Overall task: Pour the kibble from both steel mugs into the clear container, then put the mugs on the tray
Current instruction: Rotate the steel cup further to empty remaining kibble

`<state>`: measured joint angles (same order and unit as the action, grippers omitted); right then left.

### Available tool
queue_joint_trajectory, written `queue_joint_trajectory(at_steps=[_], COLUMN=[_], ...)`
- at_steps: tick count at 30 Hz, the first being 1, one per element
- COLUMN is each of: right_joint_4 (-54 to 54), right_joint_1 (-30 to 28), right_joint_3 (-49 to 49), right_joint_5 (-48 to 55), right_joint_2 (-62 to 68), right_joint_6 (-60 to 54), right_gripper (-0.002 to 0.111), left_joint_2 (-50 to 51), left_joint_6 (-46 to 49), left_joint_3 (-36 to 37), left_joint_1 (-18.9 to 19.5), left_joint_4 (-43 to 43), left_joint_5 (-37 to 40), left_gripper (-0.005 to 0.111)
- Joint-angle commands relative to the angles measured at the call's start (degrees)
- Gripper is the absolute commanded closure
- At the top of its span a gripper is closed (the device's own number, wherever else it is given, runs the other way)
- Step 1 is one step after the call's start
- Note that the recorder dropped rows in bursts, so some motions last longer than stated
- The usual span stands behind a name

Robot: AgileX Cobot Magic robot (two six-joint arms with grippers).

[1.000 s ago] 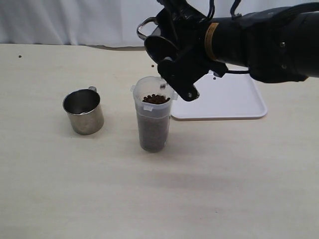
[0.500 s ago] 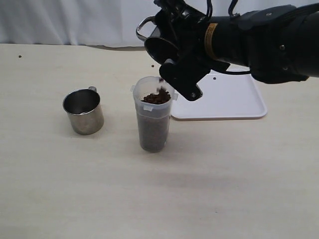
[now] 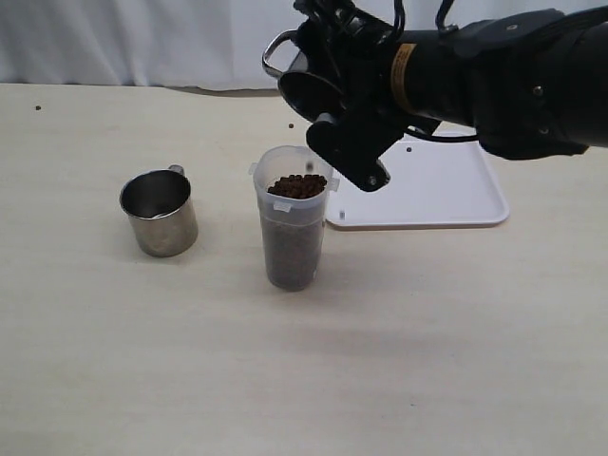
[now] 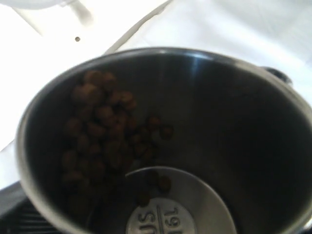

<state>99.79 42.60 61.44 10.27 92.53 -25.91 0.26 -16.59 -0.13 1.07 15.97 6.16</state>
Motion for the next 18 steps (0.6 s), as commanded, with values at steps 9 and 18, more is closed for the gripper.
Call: queue_joint_trajectory(at_steps=[9, 18], right_joint_4=[0.15, 0.15], right_joint_1=[0.16, 0.16], right_joint_3=[0.51, 0.51], right_joint_5=[1.72, 1.07], right_joint_2=[-0.3, -0.3], right_joint_6=[-0.03, 3.77], right_gripper=[0.103, 0.103], left_joint_2=[-0.26, -0.26], left_joint_6=[-0.19, -0.19], left_joint_3=[0.13, 0.13], left_joint_1=[-0.43, -0.43], left_joint_4=[-0.09, -0.09], left_joint_5=[-0.28, -0.28], left_gripper=[0.107, 0.107])
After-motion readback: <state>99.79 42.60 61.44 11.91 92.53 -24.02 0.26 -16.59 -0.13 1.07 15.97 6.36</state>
